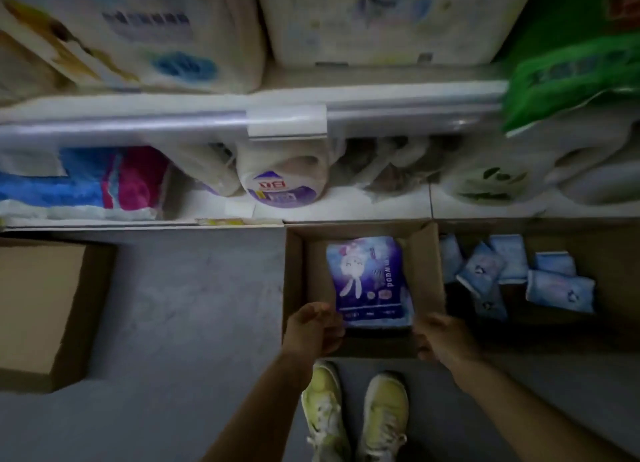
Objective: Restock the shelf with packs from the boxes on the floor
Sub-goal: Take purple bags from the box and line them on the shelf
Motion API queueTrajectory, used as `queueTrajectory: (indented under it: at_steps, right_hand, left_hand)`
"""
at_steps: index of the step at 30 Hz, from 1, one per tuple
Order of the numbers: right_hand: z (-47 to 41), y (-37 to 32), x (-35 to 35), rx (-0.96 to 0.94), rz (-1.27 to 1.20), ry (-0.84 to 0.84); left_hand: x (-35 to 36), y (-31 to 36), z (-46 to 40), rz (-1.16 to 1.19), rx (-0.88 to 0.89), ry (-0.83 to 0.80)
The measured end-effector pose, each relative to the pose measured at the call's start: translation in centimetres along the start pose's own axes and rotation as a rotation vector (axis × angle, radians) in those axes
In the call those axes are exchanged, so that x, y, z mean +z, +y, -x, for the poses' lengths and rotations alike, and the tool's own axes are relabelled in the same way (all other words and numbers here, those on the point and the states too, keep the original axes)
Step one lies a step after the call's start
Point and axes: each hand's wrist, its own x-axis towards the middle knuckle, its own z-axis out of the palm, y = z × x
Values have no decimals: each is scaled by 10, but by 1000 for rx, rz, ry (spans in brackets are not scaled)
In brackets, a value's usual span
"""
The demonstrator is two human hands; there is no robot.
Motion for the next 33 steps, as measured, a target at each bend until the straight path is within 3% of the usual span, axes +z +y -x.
queueTrajectory:
  at_steps: [6, 12, 18, 29, 33]
  right_hand:
    - [-103, 56, 31, 0, 187, 36]
    - [-180, 79, 54, -57, 295, 14]
    - [-222, 101, 67, -130, 391, 40]
    - [-230, 117, 80, -281, 506, -25]
    - [-203, 108, 79, -368, 857, -14]
  left_hand:
    - [21, -50, -121, -52, -126, 22]
    - [48, -98, -227, -326, -135, 106]
    - [60, -140, -293, -262, -245, 116]
    - [53, -127, -278, -266, -177, 67]
    - [51, -107, -257, -265, -140, 20]
